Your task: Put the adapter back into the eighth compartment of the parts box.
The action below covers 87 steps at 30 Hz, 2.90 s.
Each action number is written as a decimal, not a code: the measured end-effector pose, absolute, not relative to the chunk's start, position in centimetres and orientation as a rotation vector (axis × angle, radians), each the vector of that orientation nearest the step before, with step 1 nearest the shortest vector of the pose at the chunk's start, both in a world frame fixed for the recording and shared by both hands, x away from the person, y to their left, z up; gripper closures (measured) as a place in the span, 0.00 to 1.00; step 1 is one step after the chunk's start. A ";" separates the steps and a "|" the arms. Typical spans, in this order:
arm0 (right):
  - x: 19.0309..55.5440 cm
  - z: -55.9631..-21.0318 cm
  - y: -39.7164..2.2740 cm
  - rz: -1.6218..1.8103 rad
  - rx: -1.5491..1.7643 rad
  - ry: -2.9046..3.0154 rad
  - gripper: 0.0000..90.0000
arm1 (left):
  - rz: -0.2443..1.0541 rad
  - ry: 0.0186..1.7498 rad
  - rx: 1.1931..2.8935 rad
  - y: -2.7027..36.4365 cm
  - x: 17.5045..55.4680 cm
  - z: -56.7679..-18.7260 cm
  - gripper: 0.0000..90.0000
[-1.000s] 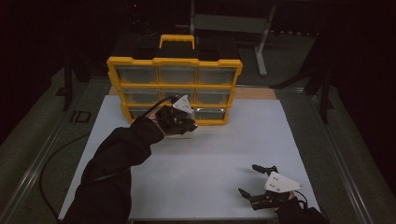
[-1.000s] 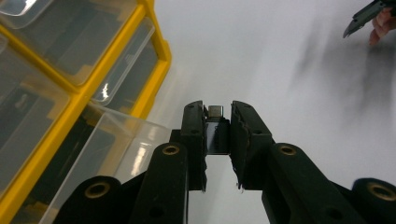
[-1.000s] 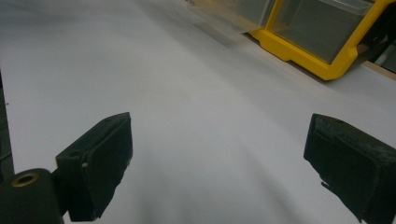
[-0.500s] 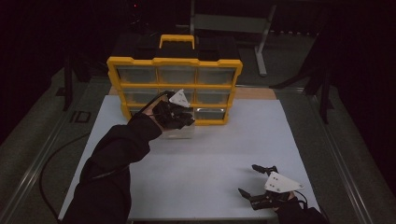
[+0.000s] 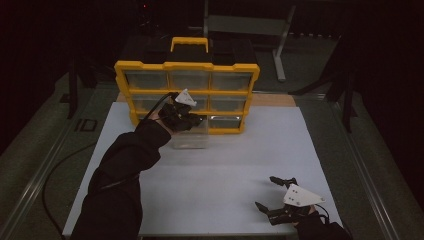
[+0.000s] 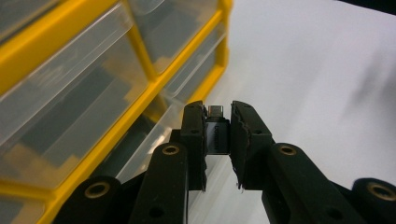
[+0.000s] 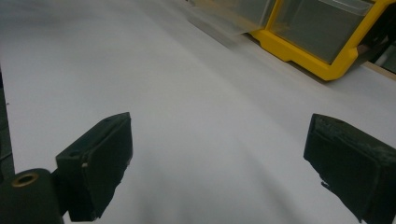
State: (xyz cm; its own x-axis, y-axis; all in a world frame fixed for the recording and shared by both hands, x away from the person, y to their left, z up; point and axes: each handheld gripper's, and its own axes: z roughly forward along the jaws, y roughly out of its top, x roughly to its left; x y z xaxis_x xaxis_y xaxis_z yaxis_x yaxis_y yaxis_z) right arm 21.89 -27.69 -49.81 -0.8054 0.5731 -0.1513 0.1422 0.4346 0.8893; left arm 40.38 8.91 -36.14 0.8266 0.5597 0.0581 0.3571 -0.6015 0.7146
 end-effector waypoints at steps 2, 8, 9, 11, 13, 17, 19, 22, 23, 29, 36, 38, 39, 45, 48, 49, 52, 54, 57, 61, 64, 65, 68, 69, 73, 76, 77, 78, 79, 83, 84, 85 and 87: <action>21.9 -49.8 -27.7 1.338 0.605 2.257 0.09 | 0.374 0.688 2.269 9.0 40.6 -36.4 0.84; 21.9 -49.8 -27.7 1.337 0.603 2.256 0.09 | 0.397 0.741 2.251 9.3 40.9 -37.3 0.84; 21.9 -49.8 -27.7 1.337 0.603 2.255 0.09 | 0.397 0.748 2.248 9.3 40.9 -37.4 0.84; 21.9 -49.8 -27.7 1.337 0.603 2.257 0.09 | 0.394 0.756 2.247 9.4 41.0 -37.6 0.84; 21.9 -49.8 -27.7 1.336 0.602 2.259 0.09 | 0.403 0.764 2.266 9.5 41.2 -37.8 0.84; 21.9 -49.8 -27.7 1.338 0.605 2.257 0.09 | 0.387 0.781 2.259 9.5 41.3 -38.3 0.84; 21.9 -49.8 -27.7 1.336 0.603 2.258 0.09 | 0.390 0.790 2.255 9.5 41.3 -38.6 0.84; 21.9 -49.8 -27.7 1.335 0.602 2.257 0.09 | 0.386 0.801 2.256 9.5 41.5 -39.1 0.84; 21.9 -49.8 -27.7 1.336 0.603 2.256 0.09 | 0.374 0.807 2.254 9.5 41.5 -39.2 0.84; 21.9 -49.8 -27.7 1.335 0.603 2.257 0.09 | 0.359 0.843 2.252 9.7 41.9 -40.1 0.84; 21.9 -49.8 -27.7 1.335 0.604 2.259 0.09 | 0.356 0.859 2.259 9.6 42.0 -40.7 0.84; 21.9 -49.8 -27.7 1.335 0.603 2.258 0.09 | 0.355 0.872 2.264 9.6 42.1 -40.8 0.84; 21.9 -49.8 -27.7 1.335 0.602 2.256 0.09 | 0.348 0.882 2.259 9.6 42.2 -40.9 0.84; 21.9 -49.8 -27.7 1.335 0.604 2.259 0.09 | 0.339 0.902 2.278 9.4 42.4 -41.4 0.84; 21.9 -49.8 -27.7 1.333 0.603 2.258 0.09 | 0.342 0.914 2.280 9.3 42.5 -41.4 0.84; 21.9 -49.8 -27.7 1.334 0.604 2.258 0.09 | 0.340 0.913 2.280 9.3 42.5 -41.4 0.84; 21.9 -49.8 -27.7 1.334 0.604 2.258 0.09 | 0.339 0.920 2.278 9.4 42.5 -41.3 0.84; 21.9 -49.8 -27.7 1.334 0.604 2.259 0.09 | 0.346 0.927 2.275 9.3 42.5 -41.2 0.83; 21.9 -49.8 -27.7 1.334 0.603 2.258 0.09 | 0.337 0.945 2.246 9.3 42.4 -41.1 0.72; 21.9 -49.8 -27.7 1.333 0.602 2.258 0.09 | 0.344 0.962 2.222 9.3 42.3 -40.9 0.51; 21.9 -49.8 -27.7 1.333 0.603 2.258 0.09 | 0.350 0.964 2.220 9.4 42.1 -40.6 0.43; 21.9 -49.8 -27.7 1.333 0.604 2.257 0.09 | 0.353 0.961 2.223 9.4 42.0 -40.6 0.41; 21.9 -49.8 -27.7 1.333 0.604 2.257 0.09 | 0.364 0.968 2.231 9.3 41.8 -40.5 0.32; 21.9 -49.8 -27.7 1.333 0.603 2.258 0.09 | 0.370 0.972 2.232 9.3 41.8 -40.4 0.29; 21.8 -49.8 -27.6 1.332 0.603 2.258 0.09 | 0.383 0.976 2.235 9.2 41.5 -40.3 0.19; 21.9 -49.8 -27.7 1.333 0.599 2.257 0.09 | 0.395 0.976 2.241 9.1 41.4 -40.2 0.14; 21.9 -49.8 -27.7 1.333 0.603 2.258 0.09 | 0.405 0.979 2.240 9.1 41.3 -40.1 0.12; 21.9 -49.8 -27.7 1.333 0.603 2.258 0.09 | 0.390 0.972 2.238 9.1 41.3 -40.1 0.12; 21.9 -49.8 -27.7 1.333 0.603 2.258 0.09 | 0.397 0.977 2.240 9.1 41.2 -40.0 0.08; 21.8 -49.8 -27.6 1.332 0.602 2.258 0.09 | 0.395 0.974 2.235 9.3 40.9 -39.8 0.04; 21.8 -49.8 -27.6 1.332 0.603 2.258 0.09 | 0.404 0.979 2.237 9.3 40.8 -39.7 0.04; 21.8 -49.8 -27.6 1.332 0.603 2.259 0.09 | 0.417 0.982 2.240 9.3 40.7 -39.7 0.03; 21.8 -49.8 -27.6 1.330 0.603 2.261 0.09 | 0.413 0.973 2.245 9.4 40.5 -39.7 0.00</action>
